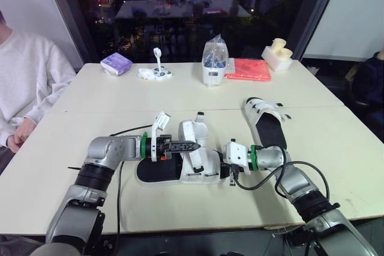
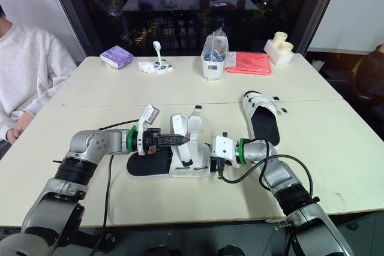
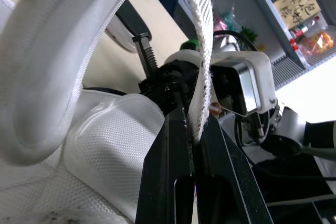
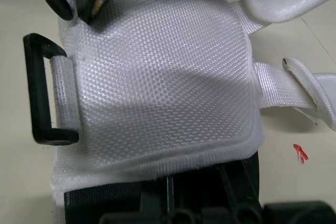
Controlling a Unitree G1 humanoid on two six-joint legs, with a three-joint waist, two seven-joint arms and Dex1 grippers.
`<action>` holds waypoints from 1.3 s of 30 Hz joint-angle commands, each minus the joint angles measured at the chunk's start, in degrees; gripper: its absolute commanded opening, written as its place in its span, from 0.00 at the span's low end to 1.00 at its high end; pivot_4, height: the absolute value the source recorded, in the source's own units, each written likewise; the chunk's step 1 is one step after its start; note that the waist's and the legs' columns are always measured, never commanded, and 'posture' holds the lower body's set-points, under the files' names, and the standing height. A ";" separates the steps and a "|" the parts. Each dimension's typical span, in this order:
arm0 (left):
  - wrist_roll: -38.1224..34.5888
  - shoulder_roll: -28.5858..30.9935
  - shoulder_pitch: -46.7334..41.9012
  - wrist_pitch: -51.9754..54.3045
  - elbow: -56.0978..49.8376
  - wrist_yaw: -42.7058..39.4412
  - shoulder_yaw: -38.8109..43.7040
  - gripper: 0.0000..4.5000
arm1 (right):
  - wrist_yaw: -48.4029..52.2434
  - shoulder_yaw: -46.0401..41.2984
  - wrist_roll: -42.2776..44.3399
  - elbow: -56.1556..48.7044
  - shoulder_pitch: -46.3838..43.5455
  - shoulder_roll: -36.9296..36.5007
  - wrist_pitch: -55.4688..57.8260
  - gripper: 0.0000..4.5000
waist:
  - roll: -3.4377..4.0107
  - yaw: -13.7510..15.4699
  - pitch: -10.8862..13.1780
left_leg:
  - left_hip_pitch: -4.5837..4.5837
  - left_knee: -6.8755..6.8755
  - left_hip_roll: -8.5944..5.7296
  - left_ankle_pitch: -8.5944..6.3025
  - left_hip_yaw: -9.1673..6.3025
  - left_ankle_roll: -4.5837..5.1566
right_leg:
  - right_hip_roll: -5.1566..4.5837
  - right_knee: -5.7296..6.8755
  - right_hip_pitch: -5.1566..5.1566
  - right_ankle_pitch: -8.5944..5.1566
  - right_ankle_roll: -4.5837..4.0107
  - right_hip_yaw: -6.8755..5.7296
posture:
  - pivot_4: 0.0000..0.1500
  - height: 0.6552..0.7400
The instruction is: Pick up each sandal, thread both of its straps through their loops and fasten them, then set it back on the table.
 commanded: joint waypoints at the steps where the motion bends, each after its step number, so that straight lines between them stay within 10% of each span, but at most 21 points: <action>1: 1.03 0.01 -2.04 0.41 1.03 -2.18 0.38 0.02 | 0.01 2.15 -3.28 2.78 1.77 -0.39 1.89 0.00 | 0.00 0.01 0.00 | 0.00 0.00 0.00 -0.01 -0.01 -0.02 | -0.01 0.00 0.00 0.00 0.00 0.00 | 1.00 1.00; 39: 11.23 2.30 -0.38 -6.96 -2.99 -13.42 -5.92 0.02 | -0.49 2.23 -3.96 2.22 2.59 -0.86 1.59 0.00 | -0.01 0.04 0.01 | 0.00 0.00 0.01 -0.02 -0.02 -0.04 | -0.10 0.01 -0.01 0.01 -0.01 0.00 | 1.00 1.00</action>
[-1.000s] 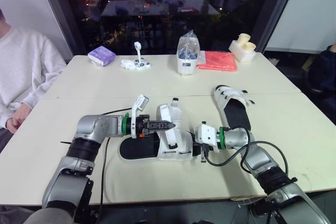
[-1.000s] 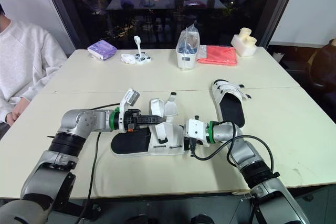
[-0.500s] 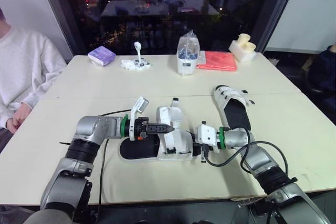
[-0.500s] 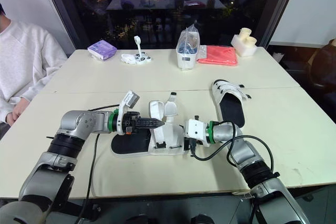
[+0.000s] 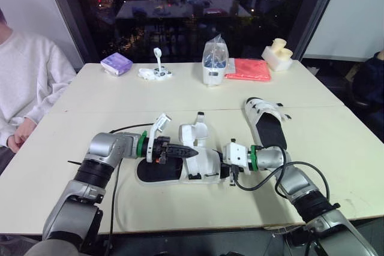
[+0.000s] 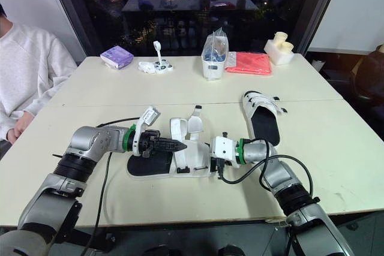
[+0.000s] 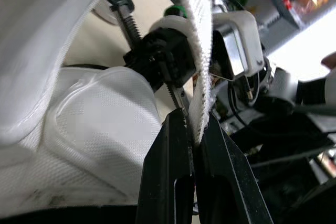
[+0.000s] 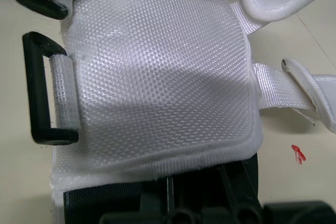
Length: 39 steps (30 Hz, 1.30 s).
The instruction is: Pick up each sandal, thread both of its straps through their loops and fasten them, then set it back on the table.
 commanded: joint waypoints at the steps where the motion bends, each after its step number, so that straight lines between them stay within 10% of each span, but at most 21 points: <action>1: 2.29 0.14 1.49 -4.40 -3.64 -1.06 -1.88 0.02 | 0.01 2.17 -3.39 2.43 2.38 -0.77 2.17 0.00 | 0.00 0.01 0.00 | 0.00 0.00 0.00 0.00 -0.01 0.00 | 0.00 0.00 0.00 0.00 0.00 0.00 | 1.00 1.00; 39: 17.61 1.32 1.53 -27.01 -10.35 -1.30 -5.57 0.02 | -0.81 1.62 -3.48 1.44 3.54 -2.02 2.55 0.00 | 0.00 0.12 0.00 | -0.01 0.00 0.01 0.04 -0.02 0.26 | -0.02 -0.01 -0.01 0.00 -0.01 -0.01 | 1.00 1.00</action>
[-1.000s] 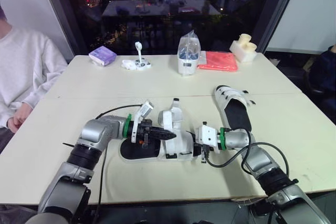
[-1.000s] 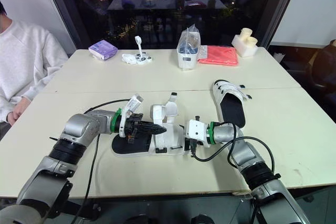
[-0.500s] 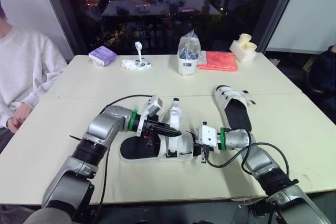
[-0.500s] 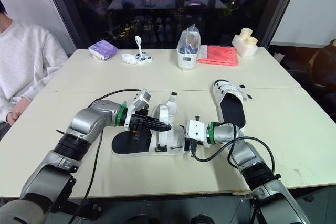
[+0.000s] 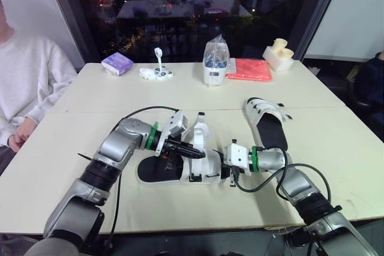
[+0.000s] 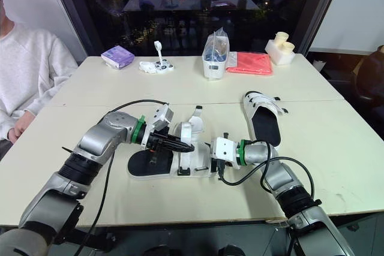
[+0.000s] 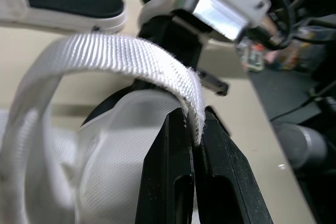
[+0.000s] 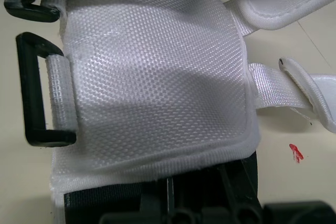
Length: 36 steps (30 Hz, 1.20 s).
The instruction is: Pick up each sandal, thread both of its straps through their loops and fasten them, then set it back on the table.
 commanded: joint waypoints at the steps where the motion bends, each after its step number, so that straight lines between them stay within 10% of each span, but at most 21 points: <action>1: 0.82 1.16 1.97 -0.77 -3.44 1.83 0.97 0.02 | 0.34 1.86 -3.42 2.75 2.32 -1.45 2.52 0.00 | 0.00 0.00 0.00 | 0.00 0.00 0.00 0.00 0.00 0.00 | 0.00 0.00 0.00 0.00 0.00 0.00 | 1.00 1.00; 22: -5.12 0.80 4.12 0.97 -12.96 4.52 3.94 0.02 | 0.29 1.92 -3.48 3.16 1.87 -1.44 2.51 0.00 | 0.00 0.07 0.00 | 0.00 0.01 -0.01 0.00 0.00 0.01 | 0.06 0.00 0.02 0.00 0.00 -0.01 | 1.00 1.00; 36: -17.45 3.10 3.21 19.88 -16.01 5.94 8.12 0.02 | 0.23 2.33 -3.81 3.46 1.58 -1.21 2.32 0.00 | -0.01 0.02 0.01 | 0.01 0.02 -0.01 0.01 0.00 0.01 | 0.12 0.02 0.05 -0.01 0.02 -0.01 | 1.00 1.00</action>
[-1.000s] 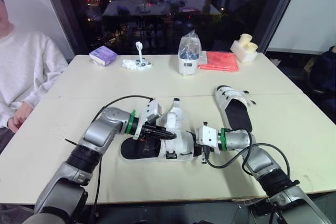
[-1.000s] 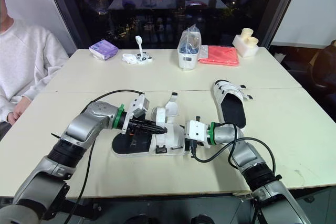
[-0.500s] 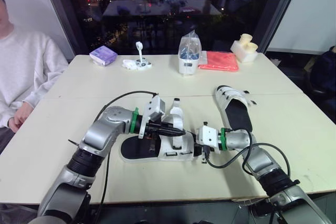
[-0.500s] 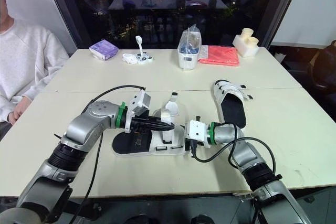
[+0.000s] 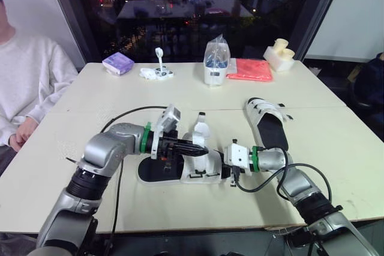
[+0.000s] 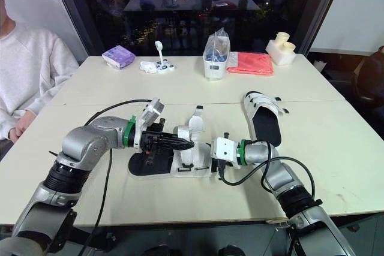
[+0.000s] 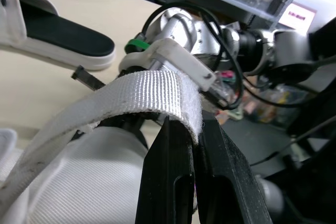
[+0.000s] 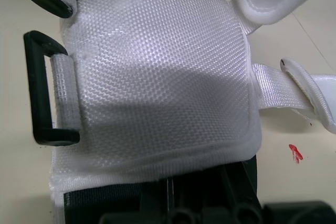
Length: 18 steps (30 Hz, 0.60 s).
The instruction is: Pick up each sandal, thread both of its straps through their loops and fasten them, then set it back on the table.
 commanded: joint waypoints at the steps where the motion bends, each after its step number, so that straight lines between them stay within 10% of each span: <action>1: -0.67 1.16 -0.19 -0.06 -2.15 -0.32 0.38 0.02 | 0.28 2.19 -3.71 3.43 1.75 -0.97 2.33 0.00 | 0.00 0.00 0.00 | 0.00 0.00 0.00 0.00 0.00 0.00 | 0.00 0.00 0.00 0.00 0.00 0.00 | 1.00 1.00; 18: 2.89 0.41 0.20 -5.76 1.37 -0.35 -2.00 0.02 | 0.43 2.15 -3.66 2.81 2.31 -1.27 2.52 0.00 | 0.00 0.02 0.00 | 0.00 0.00 0.00 0.01 0.00 -0.04 | 0.00 -0.01 -0.01 0.00 -0.01 0.00 | 1.00 1.00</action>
